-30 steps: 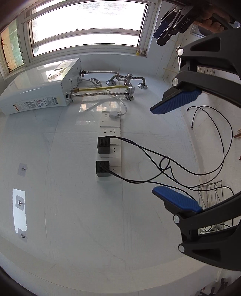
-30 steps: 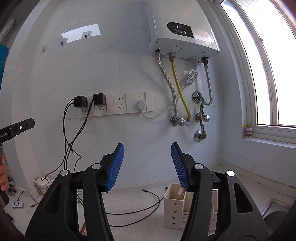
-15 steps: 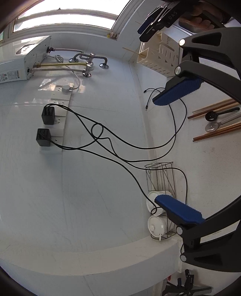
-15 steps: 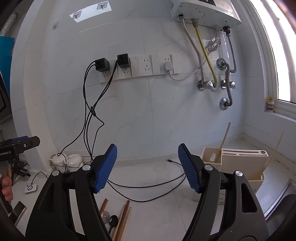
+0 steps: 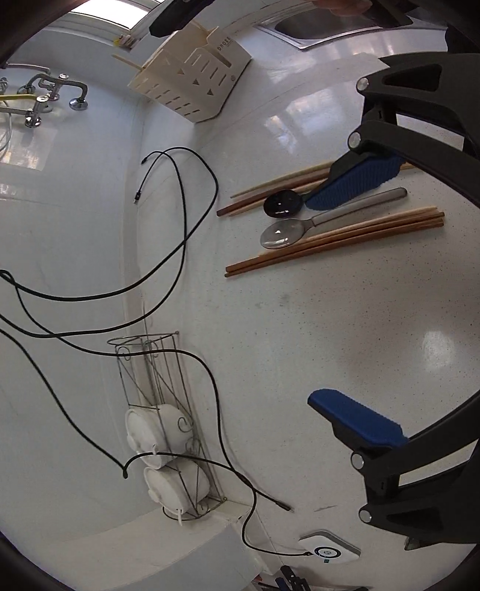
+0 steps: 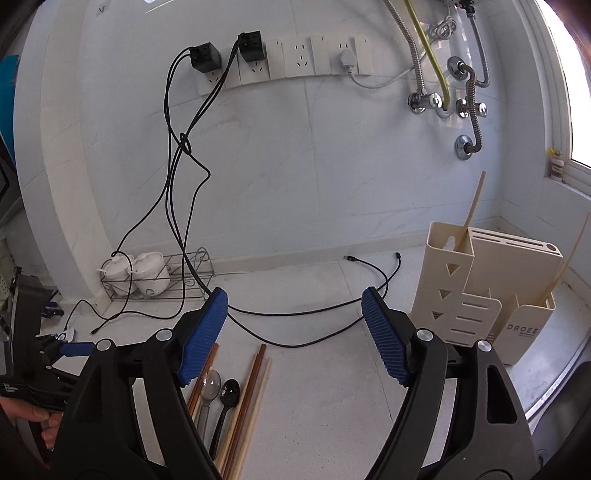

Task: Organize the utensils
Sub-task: 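Withdraw the right tool from the holder back toward the utensil row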

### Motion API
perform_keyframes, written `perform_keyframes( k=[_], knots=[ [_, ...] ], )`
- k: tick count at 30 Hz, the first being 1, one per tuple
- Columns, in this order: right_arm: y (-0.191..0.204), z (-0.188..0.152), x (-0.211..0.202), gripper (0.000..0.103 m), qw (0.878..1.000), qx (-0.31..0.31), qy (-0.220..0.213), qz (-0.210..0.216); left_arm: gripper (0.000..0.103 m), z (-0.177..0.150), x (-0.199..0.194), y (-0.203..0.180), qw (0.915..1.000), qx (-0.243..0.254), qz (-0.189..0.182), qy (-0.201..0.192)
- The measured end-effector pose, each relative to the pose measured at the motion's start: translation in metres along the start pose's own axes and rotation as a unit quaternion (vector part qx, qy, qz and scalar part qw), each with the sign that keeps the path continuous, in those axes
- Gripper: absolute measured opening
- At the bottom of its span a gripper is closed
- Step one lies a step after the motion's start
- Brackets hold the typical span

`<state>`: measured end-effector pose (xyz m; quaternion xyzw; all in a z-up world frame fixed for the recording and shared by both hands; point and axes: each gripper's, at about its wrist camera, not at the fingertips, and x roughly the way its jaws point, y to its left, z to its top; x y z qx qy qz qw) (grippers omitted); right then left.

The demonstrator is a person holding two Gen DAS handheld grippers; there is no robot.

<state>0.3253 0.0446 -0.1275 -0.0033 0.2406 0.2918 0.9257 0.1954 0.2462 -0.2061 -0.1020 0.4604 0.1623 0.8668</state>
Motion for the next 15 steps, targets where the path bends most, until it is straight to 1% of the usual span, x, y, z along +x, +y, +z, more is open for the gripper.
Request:
perform_keyframes(
  k=[3, 5, 8, 10, 15],
  knots=[
    [0.001, -0.005, 0.008, 0.073, 1.0, 0.0, 0.021, 0.0, 0.096, -0.006, 0.014, -0.004, 0.9997, 0.009, 0.004, 0.023],
    [0.002, -0.009, 0.01, 0.074, 1.0, 0.001, 0.029, 0.0, 0.096, -0.007, 0.023, -0.006, 0.999, 0.014, 0.02, 0.038],
    [0.004, -0.011, 0.013, 0.074, 0.999, -0.003, 0.037, 0.0, 0.096, -0.007, 0.037, -0.009, 0.9969, 0.019, 0.023, 0.073],
    [0.005, -0.012, 0.014, 0.077, 0.999, -0.005, 0.042, 0.0, 0.096, -0.007, 0.044, -0.014, 0.996, 0.027, 0.024, 0.081],
    [0.002, -0.014, 0.015, 0.077, 0.999, -0.005, 0.051, -0.006, 0.096, -0.006, 0.063, -0.024, 0.9922, 0.052, 0.039, 0.107]
  ],
)
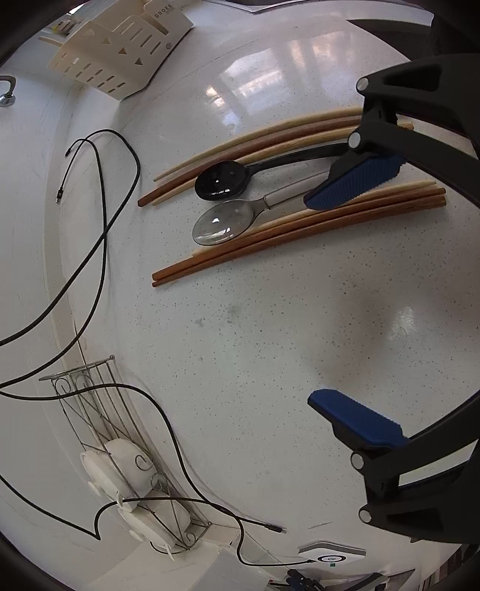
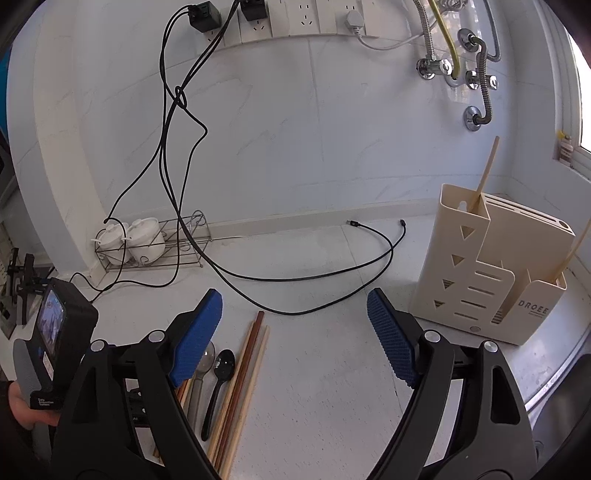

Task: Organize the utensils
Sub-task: 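Withdraw the right tool from the holder back toward the utensil row, then close the right tool on a light wooden chopstick while the left tool grasps a brown chopstick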

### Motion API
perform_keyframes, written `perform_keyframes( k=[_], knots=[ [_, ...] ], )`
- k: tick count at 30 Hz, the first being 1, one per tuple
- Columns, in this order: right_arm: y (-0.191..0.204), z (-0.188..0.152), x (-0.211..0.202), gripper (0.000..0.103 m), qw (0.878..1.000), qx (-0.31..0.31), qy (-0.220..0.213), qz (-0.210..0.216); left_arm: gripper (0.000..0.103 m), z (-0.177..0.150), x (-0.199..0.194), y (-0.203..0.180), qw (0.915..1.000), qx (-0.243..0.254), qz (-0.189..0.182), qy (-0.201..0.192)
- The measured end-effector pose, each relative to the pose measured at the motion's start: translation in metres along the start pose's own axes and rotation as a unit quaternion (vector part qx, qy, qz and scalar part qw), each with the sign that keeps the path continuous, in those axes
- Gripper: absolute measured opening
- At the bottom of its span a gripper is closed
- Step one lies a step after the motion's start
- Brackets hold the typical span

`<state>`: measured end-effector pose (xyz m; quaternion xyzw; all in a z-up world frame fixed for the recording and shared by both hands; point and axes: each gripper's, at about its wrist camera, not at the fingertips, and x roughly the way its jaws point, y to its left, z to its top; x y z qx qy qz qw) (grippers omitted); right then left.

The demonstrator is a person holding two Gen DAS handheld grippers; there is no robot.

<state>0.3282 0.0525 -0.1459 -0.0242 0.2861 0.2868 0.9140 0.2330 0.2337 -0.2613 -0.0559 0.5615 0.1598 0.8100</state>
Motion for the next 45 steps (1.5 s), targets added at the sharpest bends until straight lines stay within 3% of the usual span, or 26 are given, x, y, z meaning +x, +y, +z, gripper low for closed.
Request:
perform_keyframes(
  k=[5, 9, 11, 15, 18, 27, 45],
  knots=[
    [0.0, -0.001, 0.013, 0.077, 0.999, -0.001, 0.034, -0.004, 0.096, 0.004, 0.011, -0.004, 0.9996, 0.012, 0.026, 0.005],
    [0.0, -0.003, 0.048, 0.077, 0.993, 0.015, 0.12, -0.001, 0.096, 0.003, 0.02, -0.004, 0.9993, 0.014, 0.029, 0.019],
    [0.0, -0.007, 0.069, 0.076, 0.985, 0.026, 0.173, -0.004, 0.096, 0.003, 0.021, -0.004, 0.9995, 0.013, 0.024, 0.019],
    [0.006, -0.019, 0.107, 0.065, 0.964, 0.022, 0.267, 0.0, 0.096, 0.005, 0.021, -0.003, 0.9995, 0.009, 0.022, 0.023],
    [0.016, -0.028, 0.126, 0.061, 0.95, 0.009, 0.311, 0.008, 0.096, 0.006, 0.022, -0.003, 0.9994, 0.006, 0.018, 0.029],
    [0.036, -0.041, 0.149, 0.054, 0.928, -0.017, 0.373, -0.001, 0.096, 0.006, 0.03, -0.001, 0.9989, 0.001, 0.008, 0.047],
    [0.057, -0.056, 0.163, 0.046, 0.905, -0.05, 0.422, -0.03, 0.096, 0.007, 0.041, 0.017, 0.9942, -0.049, -0.035, 0.089]
  ],
)
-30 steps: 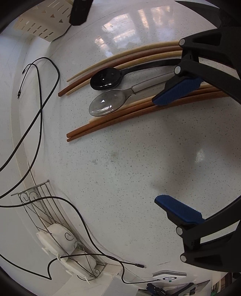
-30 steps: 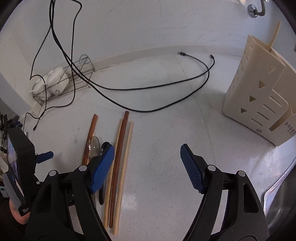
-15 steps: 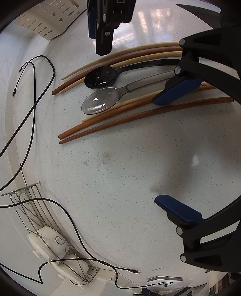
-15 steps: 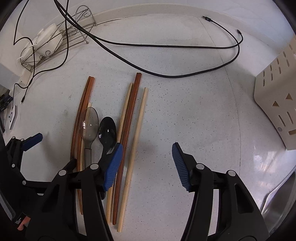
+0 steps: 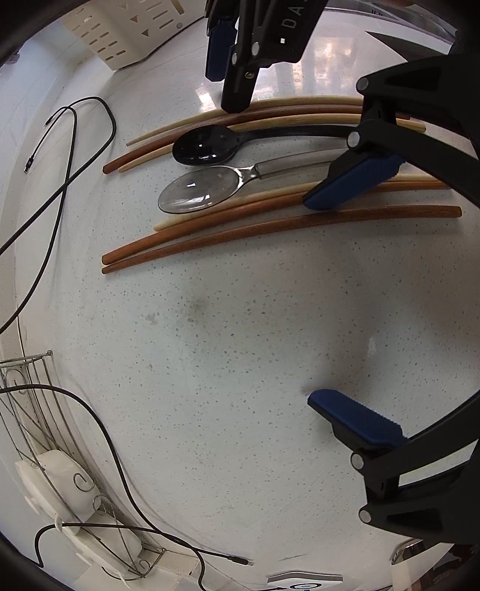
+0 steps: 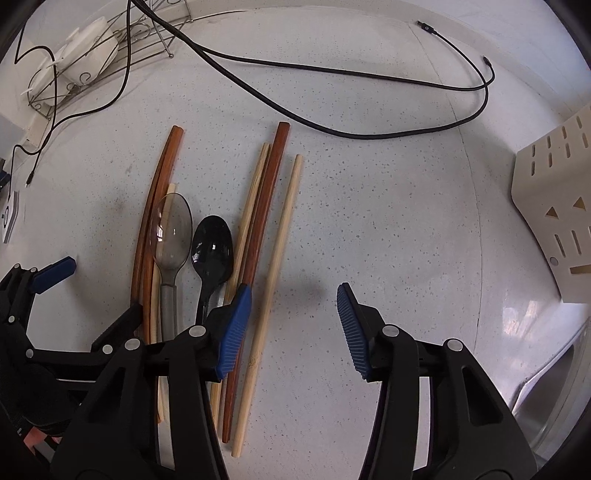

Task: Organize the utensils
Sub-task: 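Close the right tool on a light wooden chopstick while the left tool grasps a brown chopstick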

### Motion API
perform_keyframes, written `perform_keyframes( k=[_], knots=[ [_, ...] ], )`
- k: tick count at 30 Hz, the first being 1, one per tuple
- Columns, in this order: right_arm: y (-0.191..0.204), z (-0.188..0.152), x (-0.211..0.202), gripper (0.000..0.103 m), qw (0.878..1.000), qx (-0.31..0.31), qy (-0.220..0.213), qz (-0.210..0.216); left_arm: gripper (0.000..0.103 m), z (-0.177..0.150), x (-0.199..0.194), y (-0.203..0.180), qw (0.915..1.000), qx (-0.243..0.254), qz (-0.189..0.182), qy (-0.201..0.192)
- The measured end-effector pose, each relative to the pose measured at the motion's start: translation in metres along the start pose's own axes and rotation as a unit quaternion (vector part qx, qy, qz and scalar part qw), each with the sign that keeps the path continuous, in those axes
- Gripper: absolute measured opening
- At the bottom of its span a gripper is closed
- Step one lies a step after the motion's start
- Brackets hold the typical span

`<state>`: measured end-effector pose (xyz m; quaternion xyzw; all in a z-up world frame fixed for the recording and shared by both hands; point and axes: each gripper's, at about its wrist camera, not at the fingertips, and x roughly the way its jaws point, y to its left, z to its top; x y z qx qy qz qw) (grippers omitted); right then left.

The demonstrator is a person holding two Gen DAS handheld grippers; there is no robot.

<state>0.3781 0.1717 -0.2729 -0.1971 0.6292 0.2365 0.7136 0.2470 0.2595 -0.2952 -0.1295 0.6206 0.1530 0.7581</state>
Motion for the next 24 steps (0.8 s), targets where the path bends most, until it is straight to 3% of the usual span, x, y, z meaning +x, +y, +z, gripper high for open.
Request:
perform_keyframes(
  k=[10, 17, 20, 21, 23, 24],
  knots=[
    [0.01, -0.005, 0.009, 0.04, 1.0, -0.012, 0.021, -0.013, 0.097, 0.018, 0.007, 0.006, 0.9998, -0.003, 0.002, 0.022],
    [0.017, -0.008, 0.009, 0.024, 0.999, -0.026, 0.023, -0.006, 0.096, 0.027, 0.007, 0.004, 0.9993, 0.009, 0.012, 0.036],
    [0.02, -0.006, 0.012, 0.013, 0.999, -0.027, 0.022, -0.006, 0.084, 0.032, 0.005, 0.002, 0.9987, 0.012, -0.001, 0.049],
    [0.019, -0.007, 0.012, 0.01, 0.999, -0.024, 0.021, -0.004, 0.075, 0.034, 0.004, -0.002, 0.9984, 0.02, -0.002, 0.053],
    [0.016, -0.008, 0.011, 0.007, 1.0, -0.019, 0.021, 0.007, 0.05, 0.035, -0.002, -0.012, 0.9978, 0.036, -0.004, 0.056],
    [0.015, -0.008, 0.011, 0.006, 1.0, -0.016, 0.022, 0.013, 0.031, 0.037, -0.003, -0.015, 0.9976, 0.038, -0.003, 0.058]
  ],
)
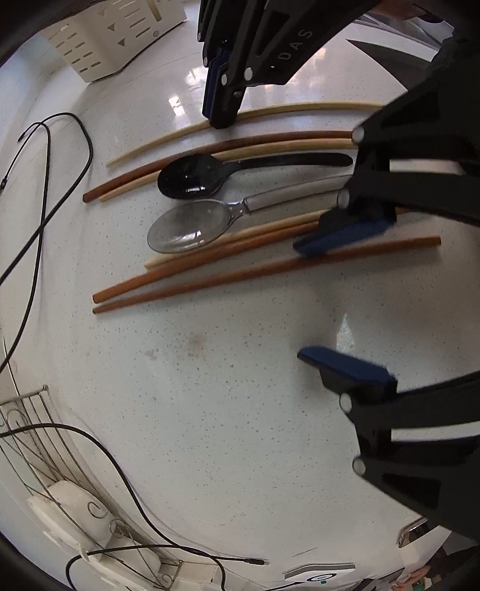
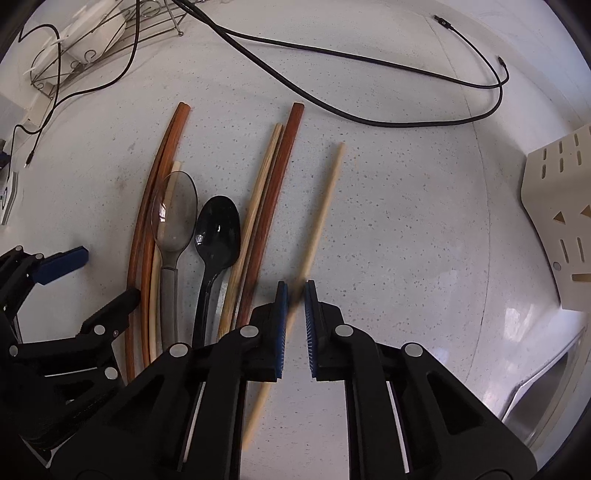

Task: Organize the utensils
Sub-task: 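Close the right tool on a light wooden chopstick while the left tool grasps a brown chopstick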

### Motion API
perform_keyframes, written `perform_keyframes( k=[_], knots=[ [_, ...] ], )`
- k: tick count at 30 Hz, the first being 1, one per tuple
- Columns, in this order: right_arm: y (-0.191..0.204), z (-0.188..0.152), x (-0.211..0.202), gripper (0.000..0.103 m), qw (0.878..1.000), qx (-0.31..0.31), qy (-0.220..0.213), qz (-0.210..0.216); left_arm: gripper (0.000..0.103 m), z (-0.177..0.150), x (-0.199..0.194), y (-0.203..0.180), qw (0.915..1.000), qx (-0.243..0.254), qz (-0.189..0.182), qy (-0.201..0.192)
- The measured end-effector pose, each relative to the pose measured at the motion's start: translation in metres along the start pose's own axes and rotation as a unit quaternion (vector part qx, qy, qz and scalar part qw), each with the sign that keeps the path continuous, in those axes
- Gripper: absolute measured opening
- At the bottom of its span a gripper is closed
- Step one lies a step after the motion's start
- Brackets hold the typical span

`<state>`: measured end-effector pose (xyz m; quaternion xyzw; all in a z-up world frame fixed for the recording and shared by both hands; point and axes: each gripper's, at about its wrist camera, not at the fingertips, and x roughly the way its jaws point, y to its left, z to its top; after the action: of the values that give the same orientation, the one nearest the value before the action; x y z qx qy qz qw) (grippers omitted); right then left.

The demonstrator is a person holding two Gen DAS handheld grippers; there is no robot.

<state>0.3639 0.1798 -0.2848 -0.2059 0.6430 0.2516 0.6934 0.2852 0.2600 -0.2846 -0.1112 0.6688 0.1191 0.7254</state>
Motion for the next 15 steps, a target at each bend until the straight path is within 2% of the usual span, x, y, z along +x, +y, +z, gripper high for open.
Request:
perform_keyframes(
  k=[1, 2, 7, 15],
  knots=[
    [-0.004, -0.002, -0.001, 0.006, 1.0, 0.003, -0.001, 0.006, 0.015, 0.001, -0.001, -0.002, 1.0, 0.003, 0.003, 0.003],
    [-0.006, -0.002, -0.001, 0.006, 1.0, 0.006, -0.001, 0.011, 0.006, 0.002, -0.001, -0.003, 1.0, 0.004, 0.004, 0.005],
    [-0.007, -0.006, -0.002, 0.006, 1.0, 0.008, -0.006, 0.019, 0.006, 0.007, -0.004, 0.001, 0.9999, 0.005, -0.011, 0.009],
    [-0.016, 0.004, -0.003, 0.006, 1.0, 0.009, -0.006, 0.024, 0.006, 0.002, -0.008, 0.003, 0.9999, 0.005, -0.013, 0.006]
  ],
)
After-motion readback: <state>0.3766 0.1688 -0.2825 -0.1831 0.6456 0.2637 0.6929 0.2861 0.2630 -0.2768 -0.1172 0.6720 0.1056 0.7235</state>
